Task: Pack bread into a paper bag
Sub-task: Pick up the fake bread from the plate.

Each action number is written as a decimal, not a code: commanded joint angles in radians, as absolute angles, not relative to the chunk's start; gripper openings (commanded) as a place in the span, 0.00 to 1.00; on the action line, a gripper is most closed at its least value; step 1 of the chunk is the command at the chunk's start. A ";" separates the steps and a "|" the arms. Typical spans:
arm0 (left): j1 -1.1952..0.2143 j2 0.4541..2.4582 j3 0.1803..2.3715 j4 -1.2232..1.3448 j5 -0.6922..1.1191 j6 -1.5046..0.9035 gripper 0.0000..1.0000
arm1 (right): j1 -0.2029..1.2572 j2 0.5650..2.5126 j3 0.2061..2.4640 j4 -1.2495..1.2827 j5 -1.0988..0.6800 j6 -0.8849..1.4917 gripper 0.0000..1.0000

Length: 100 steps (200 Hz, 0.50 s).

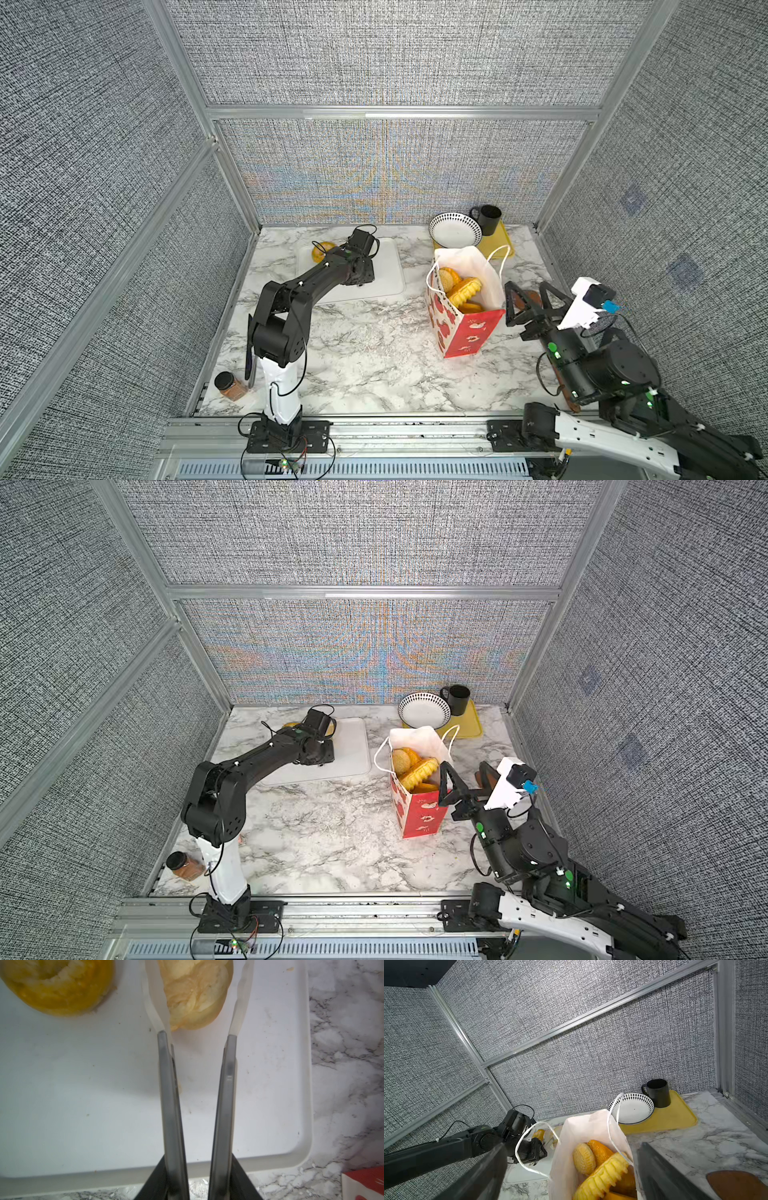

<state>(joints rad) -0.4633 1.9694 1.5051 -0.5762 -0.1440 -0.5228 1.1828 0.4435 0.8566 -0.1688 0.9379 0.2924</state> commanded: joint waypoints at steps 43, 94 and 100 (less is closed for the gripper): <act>-0.466 2.054 1.535 -0.657 -0.237 -0.474 0.37 | 1.183 0.439 0.845 -0.138 0.948 0.292 0.99; -0.466 2.036 1.524 -0.658 -0.229 -0.483 0.09 | 1.181 0.419 0.840 -0.137 0.955 0.295 0.99; -0.467 2.023 1.520 -0.656 -0.226 -0.484 0.09 | 1.182 0.418 0.839 -0.137 0.957 0.296 0.99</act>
